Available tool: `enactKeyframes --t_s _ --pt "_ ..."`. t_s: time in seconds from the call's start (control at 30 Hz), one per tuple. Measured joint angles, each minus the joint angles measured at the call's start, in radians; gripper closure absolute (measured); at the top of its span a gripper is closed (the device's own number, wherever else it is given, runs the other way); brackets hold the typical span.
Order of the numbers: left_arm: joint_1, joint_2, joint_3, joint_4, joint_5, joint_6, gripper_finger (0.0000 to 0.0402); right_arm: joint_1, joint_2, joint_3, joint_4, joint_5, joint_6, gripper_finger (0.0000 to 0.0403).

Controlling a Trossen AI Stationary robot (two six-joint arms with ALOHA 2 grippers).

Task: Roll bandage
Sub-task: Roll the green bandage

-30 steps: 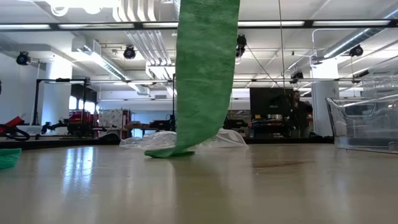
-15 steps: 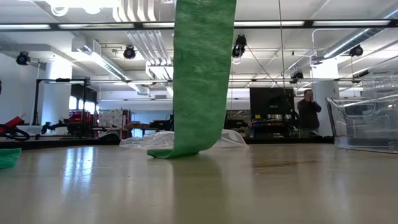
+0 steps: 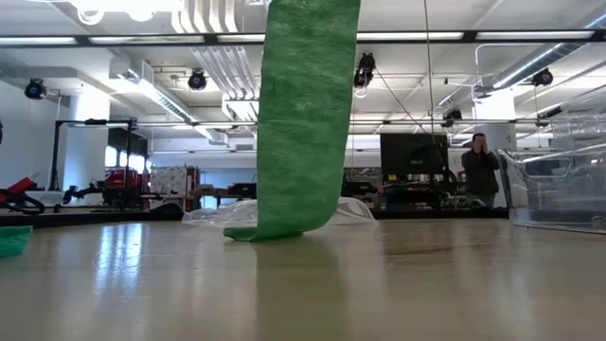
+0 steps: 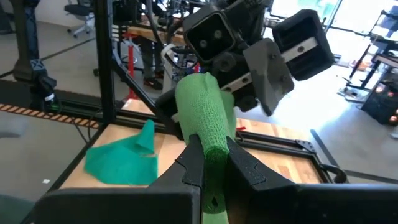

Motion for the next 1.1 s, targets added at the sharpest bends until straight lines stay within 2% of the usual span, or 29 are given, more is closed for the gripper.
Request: enactKeyframes --t_s 0.2,0.4,0.53,0.67,0.93,1.1 --pt "-0.003 0.003 0.000 -0.013 0.004 -0.029 0.0261 -0.004 -0.001 0.000 0.003 0.036 -0.005 0.0378" --pt "-0.004 0.017 0.000 -0.002 0.023 -0.056 0.0229 -0.007 -0.001 0.014 0.010 0.053 -0.009 0.0380" --pt "0.001 0.030 0.000 0.038 0.022 -0.055 0.0207 -0.008 -0.001 0.018 0.007 0.037 -0.010 0.0378" --pt "0.006 0.031 -0.001 0.066 0.022 -0.052 0.0202 -0.007 -0.001 0.016 0.004 0.015 -0.008 0.0381" --pt "0.016 0.045 0.022 0.050 0.021 -0.052 0.0241 -0.008 -0.002 0.016 0.016 -0.019 -0.008 0.0378" --pt "0.016 0.045 0.031 0.033 -0.010 -0.056 0.0318 -0.007 -0.002 0.015 0.002 -0.028 -0.004 0.0381"
